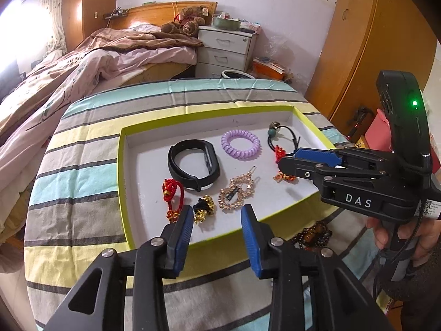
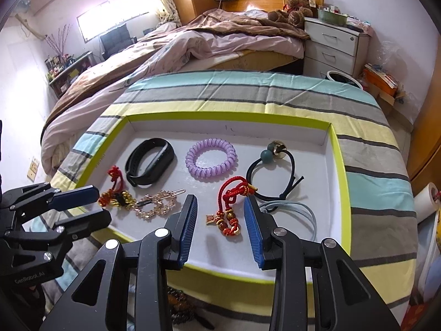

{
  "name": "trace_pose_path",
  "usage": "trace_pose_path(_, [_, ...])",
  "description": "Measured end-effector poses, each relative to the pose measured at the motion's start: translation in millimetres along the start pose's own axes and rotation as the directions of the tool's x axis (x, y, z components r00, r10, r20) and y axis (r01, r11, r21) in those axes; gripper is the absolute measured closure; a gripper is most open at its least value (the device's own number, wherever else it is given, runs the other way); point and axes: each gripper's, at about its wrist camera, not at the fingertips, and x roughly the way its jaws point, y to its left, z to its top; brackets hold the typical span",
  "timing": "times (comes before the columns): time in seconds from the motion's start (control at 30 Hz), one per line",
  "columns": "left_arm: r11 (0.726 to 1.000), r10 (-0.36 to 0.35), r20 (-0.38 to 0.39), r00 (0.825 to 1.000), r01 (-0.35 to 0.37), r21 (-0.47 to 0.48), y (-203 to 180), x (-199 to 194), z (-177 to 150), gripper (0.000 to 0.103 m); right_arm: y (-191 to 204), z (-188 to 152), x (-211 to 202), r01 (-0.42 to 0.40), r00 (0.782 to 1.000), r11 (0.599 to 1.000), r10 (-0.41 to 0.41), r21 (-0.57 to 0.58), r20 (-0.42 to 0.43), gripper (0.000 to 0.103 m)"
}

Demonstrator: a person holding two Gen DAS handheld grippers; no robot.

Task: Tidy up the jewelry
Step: 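Open the right gripper on the tassel bracelet while the left releases the gold charm, then grasp the brown bead bracelet with right gripper while left grasps blue coil tie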

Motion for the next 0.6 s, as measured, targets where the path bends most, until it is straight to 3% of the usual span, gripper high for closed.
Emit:
trace_pose_path(0.27, [0.999, 0.040, 0.065, 0.997, -0.041, 0.011, -13.1, -29.2, -9.4, 0.063, 5.7, -10.5, -31.2, -0.012, 0.997, 1.000, 0.010, 0.023, 0.070, 0.067])
trace_pose_path(0.6, [0.999, 0.014, 0.084, 0.996, -0.011, -0.037, -12.7, -56.3, -42.2, 0.062, 7.9, -51.2, -67.4, -0.013, 0.992, 0.999, 0.008, 0.035, 0.125, 0.061])
